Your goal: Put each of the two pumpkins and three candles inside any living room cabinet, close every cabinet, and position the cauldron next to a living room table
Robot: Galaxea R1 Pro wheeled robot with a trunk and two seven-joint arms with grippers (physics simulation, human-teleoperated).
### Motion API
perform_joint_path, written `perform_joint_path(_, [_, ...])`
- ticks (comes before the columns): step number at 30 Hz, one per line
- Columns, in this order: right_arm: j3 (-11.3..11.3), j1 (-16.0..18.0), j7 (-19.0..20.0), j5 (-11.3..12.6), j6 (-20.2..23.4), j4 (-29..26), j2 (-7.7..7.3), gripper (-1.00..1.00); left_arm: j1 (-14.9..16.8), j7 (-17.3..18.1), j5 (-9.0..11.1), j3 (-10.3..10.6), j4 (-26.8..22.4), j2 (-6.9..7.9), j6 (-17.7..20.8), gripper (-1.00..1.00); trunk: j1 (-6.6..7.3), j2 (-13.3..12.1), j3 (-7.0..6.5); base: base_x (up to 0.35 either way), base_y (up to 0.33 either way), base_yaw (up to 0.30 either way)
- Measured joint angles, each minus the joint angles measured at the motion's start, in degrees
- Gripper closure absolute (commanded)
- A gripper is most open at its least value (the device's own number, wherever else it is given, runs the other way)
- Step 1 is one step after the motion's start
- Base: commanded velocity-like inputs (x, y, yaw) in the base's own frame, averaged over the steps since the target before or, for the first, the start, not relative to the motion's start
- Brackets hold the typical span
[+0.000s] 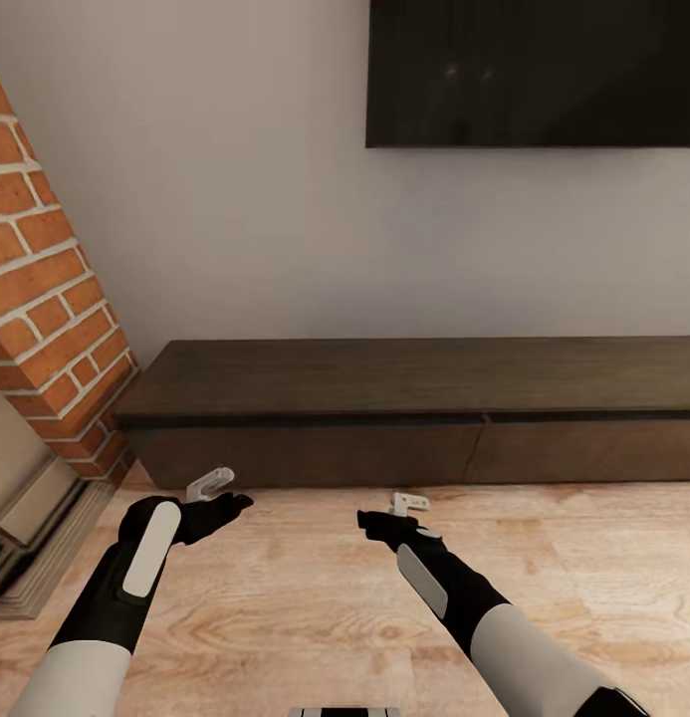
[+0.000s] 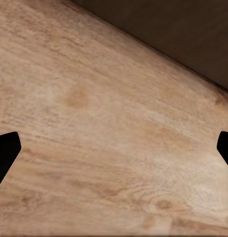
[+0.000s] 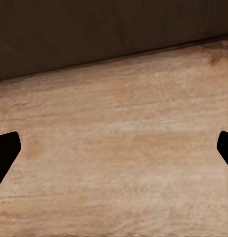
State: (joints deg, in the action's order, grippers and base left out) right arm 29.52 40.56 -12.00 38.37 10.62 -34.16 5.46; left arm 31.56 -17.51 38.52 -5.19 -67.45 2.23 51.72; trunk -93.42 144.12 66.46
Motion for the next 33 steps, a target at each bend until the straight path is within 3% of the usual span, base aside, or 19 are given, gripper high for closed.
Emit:
perform_joint_path(7, [-0.77,0.00,0.02,0.13,2.21,-0.43,-0.23,-1.00,0.05,-0.07,0.08,0.29,1.48,-0.68,1.14,-1.00,0.19,-0.09,-1.55,-0.014,0.000,0.000])
perform_joint_path(8, [-1.14,0.00,0.05,0.11,5.74,-0.65,-0.25,-1.00,0.07,-0.49,0.10,0.47,1.53,-0.67,1.30,-1.00,0.22,-0.11,-1.77,0.000,0.000,0.000])
perform_joint_path(11, [-1.37,0.00,0.06,0.11,7.58,-3.04,-0.27,-1.00,0.15,-0.65,0.23,0.41,1.43,-0.31,2.68,-1.00,0.30,-0.15,-2.44,-0.019,0.000,0.000])
perform_joint_path(15, [-4.84,-0.25,-0.01,2.07,8.65,-9.43,-0.34,-1.00,0.14,-0.69,0.49,0.31,0.90,-0.36,4.20,-1.00,0.37,-0.20,-3.33,-0.219,0.000,0.000])
perform_joint_path(18, [-5.93,-0.32,-0.03,3.34,8.77,-11.15,-0.38,-1.00,0.14,-0.72,0.58,0.30,0.76,-0.45,4.46,-1.00,0.44,-0.24,-3.99,-0.316,0.000,0.000])
perform_joint_path(20, [-6.21,-0.34,-0.07,3.89,8.91,-11.39,-0.41,-1.00,0.16,-0.70,0.60,0.30,0.73,-0.31,4.62,-1.00,0.49,-0.27,-4.43,-0.335,0.000,0.000])
perform_joint_path(26, [-6.45,-0.42,-0.11,6.56,14.96,-12.32,-0.39,-1.00,0.15,-0.69,0.61,0.25,0.72,-0.19,4.76,-1.00,0.65,-0.35,-5.76,-0.339,0.000,-0.038])
perform_joint_path(33, [-6.48,-0.44,-0.10,7.06,15.91,-12.43,-0.43,-1.00,0.15,-0.69,0.53,0.41,0.71,-0.22,4.78,-1.00,0.83,-0.45,-7.17,-0.330,0.000,-0.223])
